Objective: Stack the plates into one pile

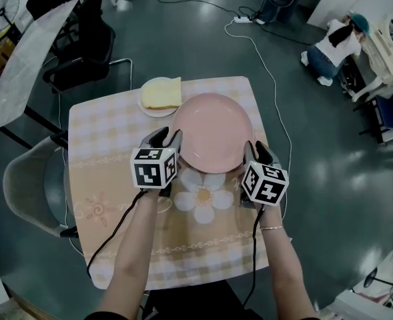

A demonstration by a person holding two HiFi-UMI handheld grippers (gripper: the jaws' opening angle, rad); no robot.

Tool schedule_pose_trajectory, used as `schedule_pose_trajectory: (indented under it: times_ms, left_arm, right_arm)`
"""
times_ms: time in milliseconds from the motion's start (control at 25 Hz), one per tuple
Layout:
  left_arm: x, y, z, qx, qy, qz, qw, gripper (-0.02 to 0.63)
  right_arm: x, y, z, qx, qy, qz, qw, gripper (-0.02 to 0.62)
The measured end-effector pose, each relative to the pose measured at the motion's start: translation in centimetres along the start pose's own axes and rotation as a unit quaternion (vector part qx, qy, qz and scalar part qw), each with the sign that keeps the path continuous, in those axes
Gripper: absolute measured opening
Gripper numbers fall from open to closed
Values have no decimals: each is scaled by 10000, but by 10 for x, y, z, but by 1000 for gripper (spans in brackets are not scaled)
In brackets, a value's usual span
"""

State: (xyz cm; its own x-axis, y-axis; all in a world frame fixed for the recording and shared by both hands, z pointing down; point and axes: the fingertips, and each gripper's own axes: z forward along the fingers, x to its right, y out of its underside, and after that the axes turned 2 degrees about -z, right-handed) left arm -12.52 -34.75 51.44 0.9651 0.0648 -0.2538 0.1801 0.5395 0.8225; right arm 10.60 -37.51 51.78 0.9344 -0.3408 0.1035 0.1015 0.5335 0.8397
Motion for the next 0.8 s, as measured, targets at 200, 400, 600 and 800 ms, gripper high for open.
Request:
schedule_pose_trajectory:
  times_ms: [200,400,600,800]
  left_arm:
    - [10,-14,-20,292,-6,155,9995,115]
    - [22,-27,-45,533,-56,421,9977,72]
    - [30,-34,-75,762,-144,662,9948,48]
    - [33,-37,-107,1008,-336,891,9903,14]
  right_arm:
    - [-15,-18,-22,362,-142,-129,9992,88]
    - [-24,-33,-51,698,-210,-221,9971,60]
    - [-26,-43,-84,1055,-170,-125,9942,26]
    - [-31,-44,-113,1248,-292,-120,9917,12]
